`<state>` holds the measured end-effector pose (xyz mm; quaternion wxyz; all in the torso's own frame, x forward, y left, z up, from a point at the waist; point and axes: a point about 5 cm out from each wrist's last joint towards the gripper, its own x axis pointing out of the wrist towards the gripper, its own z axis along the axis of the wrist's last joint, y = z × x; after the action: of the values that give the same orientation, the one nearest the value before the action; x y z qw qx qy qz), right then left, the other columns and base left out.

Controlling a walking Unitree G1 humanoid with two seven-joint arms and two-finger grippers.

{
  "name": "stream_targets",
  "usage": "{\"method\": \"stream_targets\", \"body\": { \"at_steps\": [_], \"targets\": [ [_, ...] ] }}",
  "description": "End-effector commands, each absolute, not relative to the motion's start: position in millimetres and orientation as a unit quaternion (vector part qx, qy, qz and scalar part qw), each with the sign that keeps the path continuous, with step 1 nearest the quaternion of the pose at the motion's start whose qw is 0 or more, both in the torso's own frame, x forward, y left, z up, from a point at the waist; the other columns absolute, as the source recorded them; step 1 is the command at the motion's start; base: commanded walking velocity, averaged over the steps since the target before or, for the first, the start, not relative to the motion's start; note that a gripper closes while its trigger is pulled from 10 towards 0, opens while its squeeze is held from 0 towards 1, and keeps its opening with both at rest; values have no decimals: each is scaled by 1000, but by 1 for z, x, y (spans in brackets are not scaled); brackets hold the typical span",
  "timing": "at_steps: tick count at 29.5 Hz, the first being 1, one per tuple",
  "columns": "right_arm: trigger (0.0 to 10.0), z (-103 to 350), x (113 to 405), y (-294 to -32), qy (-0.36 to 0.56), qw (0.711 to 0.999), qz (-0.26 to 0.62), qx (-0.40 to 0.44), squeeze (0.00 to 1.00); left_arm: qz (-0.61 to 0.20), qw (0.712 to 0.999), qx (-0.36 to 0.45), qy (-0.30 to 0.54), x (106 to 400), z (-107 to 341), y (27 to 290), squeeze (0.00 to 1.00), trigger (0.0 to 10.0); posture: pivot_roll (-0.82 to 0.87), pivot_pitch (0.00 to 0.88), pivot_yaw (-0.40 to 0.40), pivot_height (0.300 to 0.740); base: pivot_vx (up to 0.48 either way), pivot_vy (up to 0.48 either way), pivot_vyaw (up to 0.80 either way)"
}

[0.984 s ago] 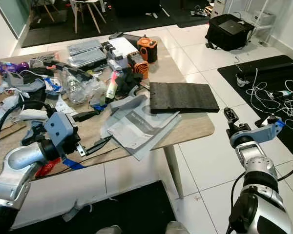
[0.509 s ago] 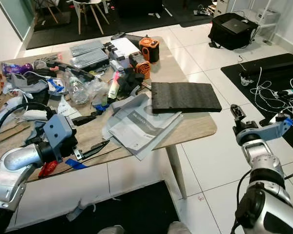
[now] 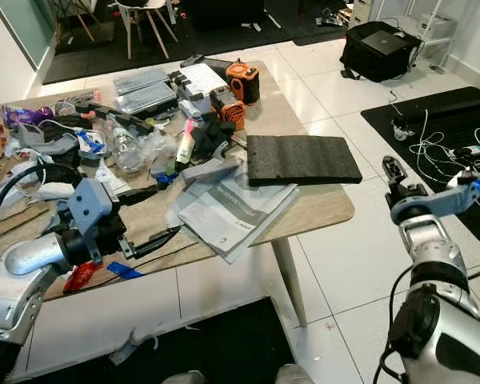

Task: Picking trash to rubbish bin

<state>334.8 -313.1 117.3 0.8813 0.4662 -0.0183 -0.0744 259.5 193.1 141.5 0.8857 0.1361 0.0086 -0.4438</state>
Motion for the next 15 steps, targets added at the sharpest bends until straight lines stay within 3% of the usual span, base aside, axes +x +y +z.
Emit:
{"method": "stream_targets", "body": {
  "at_steps": [1,15],
  "targets": [
    [10000,119,338,-311,-17,880,-72,469,0,-447,884,136,8,258,144,194,0,10000,39,0,75,740,0,0,0],
    [10000,103,341,-292,22,880,-71,469,0,-458,878,139,20,253,147,193,0,10000,61,0,78,740,0,0,0]
  ]
}}
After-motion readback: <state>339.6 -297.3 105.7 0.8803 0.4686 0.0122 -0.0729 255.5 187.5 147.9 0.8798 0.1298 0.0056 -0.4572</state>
